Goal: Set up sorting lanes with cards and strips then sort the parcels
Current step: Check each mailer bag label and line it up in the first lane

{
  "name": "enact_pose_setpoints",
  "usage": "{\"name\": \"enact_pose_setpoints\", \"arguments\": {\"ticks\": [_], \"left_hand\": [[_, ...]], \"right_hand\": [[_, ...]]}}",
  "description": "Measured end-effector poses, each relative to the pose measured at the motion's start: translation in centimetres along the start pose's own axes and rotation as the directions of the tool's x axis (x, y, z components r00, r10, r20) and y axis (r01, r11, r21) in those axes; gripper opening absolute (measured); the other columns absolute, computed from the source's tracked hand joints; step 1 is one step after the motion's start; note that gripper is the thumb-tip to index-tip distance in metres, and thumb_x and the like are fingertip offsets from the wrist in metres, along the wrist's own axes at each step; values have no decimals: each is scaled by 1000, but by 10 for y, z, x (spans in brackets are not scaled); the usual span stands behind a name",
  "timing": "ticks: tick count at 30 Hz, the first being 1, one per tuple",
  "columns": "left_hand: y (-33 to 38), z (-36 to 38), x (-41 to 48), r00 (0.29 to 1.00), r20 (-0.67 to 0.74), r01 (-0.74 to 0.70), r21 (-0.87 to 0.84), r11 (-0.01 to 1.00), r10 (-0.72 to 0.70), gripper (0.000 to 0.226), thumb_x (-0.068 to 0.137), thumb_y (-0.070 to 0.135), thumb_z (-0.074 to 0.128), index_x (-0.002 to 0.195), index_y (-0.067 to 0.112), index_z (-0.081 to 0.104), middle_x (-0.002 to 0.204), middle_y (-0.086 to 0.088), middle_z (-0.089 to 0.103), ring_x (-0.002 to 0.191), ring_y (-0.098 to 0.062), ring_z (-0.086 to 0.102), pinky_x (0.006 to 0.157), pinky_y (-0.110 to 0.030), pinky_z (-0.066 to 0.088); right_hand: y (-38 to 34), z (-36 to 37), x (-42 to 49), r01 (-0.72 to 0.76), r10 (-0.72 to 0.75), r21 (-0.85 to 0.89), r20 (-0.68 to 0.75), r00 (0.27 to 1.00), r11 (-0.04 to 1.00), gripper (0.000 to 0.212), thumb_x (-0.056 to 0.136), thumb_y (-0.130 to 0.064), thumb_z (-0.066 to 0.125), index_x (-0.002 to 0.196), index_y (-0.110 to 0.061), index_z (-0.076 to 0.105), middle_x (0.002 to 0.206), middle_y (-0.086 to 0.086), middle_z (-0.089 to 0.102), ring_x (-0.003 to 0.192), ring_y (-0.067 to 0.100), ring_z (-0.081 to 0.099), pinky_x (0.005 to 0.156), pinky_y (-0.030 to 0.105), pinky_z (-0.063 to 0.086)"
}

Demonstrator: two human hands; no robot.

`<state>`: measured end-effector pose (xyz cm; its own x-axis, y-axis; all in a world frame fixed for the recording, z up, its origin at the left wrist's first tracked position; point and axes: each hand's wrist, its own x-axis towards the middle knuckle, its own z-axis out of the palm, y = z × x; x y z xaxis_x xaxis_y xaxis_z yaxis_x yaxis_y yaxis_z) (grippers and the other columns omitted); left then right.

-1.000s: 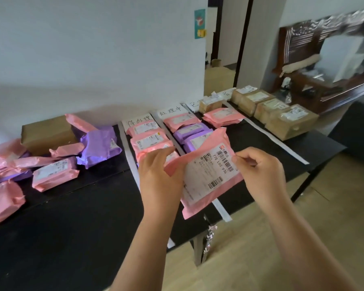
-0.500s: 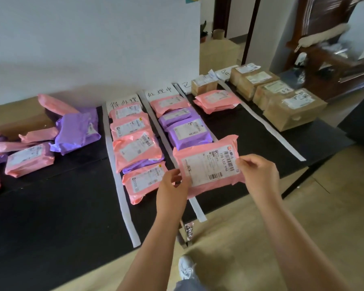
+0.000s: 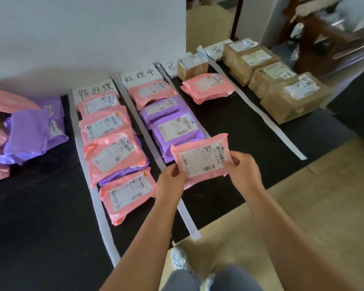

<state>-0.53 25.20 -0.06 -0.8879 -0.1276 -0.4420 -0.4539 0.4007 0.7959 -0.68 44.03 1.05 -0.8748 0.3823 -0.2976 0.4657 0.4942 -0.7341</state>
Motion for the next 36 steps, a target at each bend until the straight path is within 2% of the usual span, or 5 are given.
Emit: {"name": "enact_pose_setpoints", "arguments": {"ticks": [7, 13, 19, 30, 36], "left_hand": [[30, 21, 34, 1000, -7, 5, -7, 1000, -5, 22, 97, 28, 58, 116, 24, 68, 100, 6, 69, 85, -12, 65, 76, -27, 53], [68, 63, 66, 997, -60, 53, -54, 997, -56, 7, 98, 32, 58, 91, 32, 60, 96, 7, 68, 85, -9, 65, 76, -25, 54], [117, 116, 110, 987, -77, 132, -100, 986, -140, 28, 98, 26, 56, 124, 18, 63, 114, 2, 68, 99, -15, 64, 86, -31, 53], [146, 163, 186, 983, -62, 175, 38, 984, -172, 37, 98, 17, 46, 132, 21, 61, 124, 1, 67, 111, -21, 62, 90, -33, 48], [152, 168, 194, 980, -73, 184, -47, 982, -187, 44, 98, 18, 49, 142, 17, 46, 135, 1, 61, 119, -19, 58, 98, -35, 47]], "right_hand": [[2, -10, 54, -32, 32, 14, -21, 999, 999, 33, 96, -22, 63, 128, -28, 62, 122, -1, 63, 93, 10, 65, 67, 20, 49], [0, -30, 126, -21, 21, 11, -58, 998, 1000, 35, 95, -24, 63, 130, -28, 61, 121, -3, 62, 89, 10, 66, 67, 26, 56], [0, -60, 219, 66, -65, -32, 26, 998, 997, 30, 95, -25, 62, 124, -32, 63, 118, -5, 63, 87, 5, 63, 61, 20, 48], [5, -56, 309, 118, -105, -53, 198, 975, 992, 21, 97, -24, 58, 117, -23, 65, 84, -21, 57, 71, -7, 53, 54, 15, 40], [0, -57, 323, 127, -115, -30, 248, 962, 991, 26, 96, -21, 59, 122, -24, 63, 109, -9, 67, 85, 1, 60, 59, 17, 42]]}}
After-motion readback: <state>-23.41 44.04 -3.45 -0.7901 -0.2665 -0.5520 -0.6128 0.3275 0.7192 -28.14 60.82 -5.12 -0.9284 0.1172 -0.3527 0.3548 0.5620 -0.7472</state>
